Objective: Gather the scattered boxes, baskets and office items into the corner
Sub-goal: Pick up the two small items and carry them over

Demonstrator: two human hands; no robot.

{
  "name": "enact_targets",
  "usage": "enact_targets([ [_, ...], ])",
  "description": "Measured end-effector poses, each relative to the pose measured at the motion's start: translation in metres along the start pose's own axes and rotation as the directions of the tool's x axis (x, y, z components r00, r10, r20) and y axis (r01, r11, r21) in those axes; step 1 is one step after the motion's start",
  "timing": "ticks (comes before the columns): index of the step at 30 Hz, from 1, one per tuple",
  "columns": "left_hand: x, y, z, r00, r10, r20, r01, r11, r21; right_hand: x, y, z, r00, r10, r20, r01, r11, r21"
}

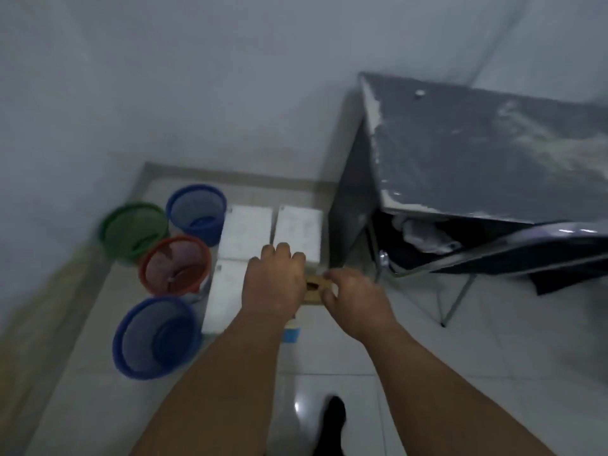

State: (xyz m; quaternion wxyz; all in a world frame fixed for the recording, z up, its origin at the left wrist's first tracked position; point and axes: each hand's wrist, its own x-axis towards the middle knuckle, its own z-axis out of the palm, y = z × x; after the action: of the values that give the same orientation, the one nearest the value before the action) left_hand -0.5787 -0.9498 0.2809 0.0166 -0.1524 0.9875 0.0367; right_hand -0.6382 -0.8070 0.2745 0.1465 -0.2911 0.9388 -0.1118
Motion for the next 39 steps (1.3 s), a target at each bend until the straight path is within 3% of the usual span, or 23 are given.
enact_targets([
  [7,-0.074,0.177,-0.091,0.932,0.353,-0.088,-0.355,0.935,-0.005,-0.189,0.091,-0.111,0.930,0.289,-0.228,-0.294,0.956,0.014],
  [12,-0.167,0.347,-0.094,0.743,0.646,-0.174,-0.658,0.752,-0.022,-0.375,0.193,-0.136,0.769,0.560,-0.309,-0.553,0.825,0.119],
  [19,-0.347,0.547,-0.056,0.417,0.908,-0.046,-0.908,0.415,-0.050,-0.649,0.294,-0.111,0.440,0.876,-0.199,-0.845,0.479,0.240],
  [25,-0.434,0.648,-0.024,0.208,0.972,0.107,-0.977,0.212,-0.025,-0.789,0.327,-0.065,0.218,0.974,-0.064,-0.898,0.226,0.378],
  [30,-0.463,0.703,0.010,0.116,0.966,0.233,-0.993,0.118,0.004,-0.850,0.354,-0.034,0.062,0.995,0.080,-0.912,0.024,0.408],
  [34,-0.450,0.748,0.041,0.081,0.945,0.316,-0.996,0.087,-0.006,-0.848,0.403,-0.029,0.036,0.986,0.161,-0.902,-0.037,0.430],
  [39,-0.391,0.812,0.074,0.071,0.897,0.435,-0.997,0.081,-0.004,-0.811,0.494,-0.025,0.070,0.950,0.305,-0.886,-0.082,0.457],
])
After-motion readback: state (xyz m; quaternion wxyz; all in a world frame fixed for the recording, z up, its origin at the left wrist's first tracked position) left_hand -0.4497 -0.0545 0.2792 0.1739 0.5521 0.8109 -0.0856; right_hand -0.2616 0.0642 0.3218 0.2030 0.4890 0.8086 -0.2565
